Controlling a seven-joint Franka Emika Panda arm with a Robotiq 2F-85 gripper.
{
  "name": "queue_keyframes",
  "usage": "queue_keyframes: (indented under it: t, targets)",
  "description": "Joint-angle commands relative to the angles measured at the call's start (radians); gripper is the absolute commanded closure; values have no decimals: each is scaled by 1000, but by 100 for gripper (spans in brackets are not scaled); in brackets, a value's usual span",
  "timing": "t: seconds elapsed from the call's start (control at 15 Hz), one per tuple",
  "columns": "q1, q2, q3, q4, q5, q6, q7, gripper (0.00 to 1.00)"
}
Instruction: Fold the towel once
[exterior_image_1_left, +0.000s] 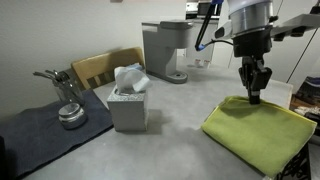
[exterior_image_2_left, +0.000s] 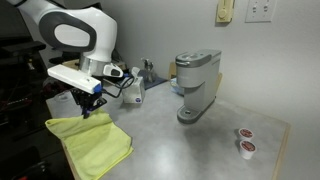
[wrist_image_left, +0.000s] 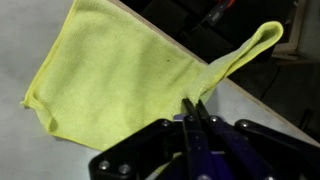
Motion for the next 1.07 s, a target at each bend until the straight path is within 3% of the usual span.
queue_keyframes:
  t: [0.0, 0.47, 0.73, 1.0]
  targets:
    - [-2, -50, -36, -26, -44, -25, -23, 99]
    - [-9, -66, -91, -25, -125, -48, -127, 99]
    - [-9, -22, -109, -16, -96, -21, -199, 99]
    - [-17, 54, -116, 7, -74, 6, -188, 99]
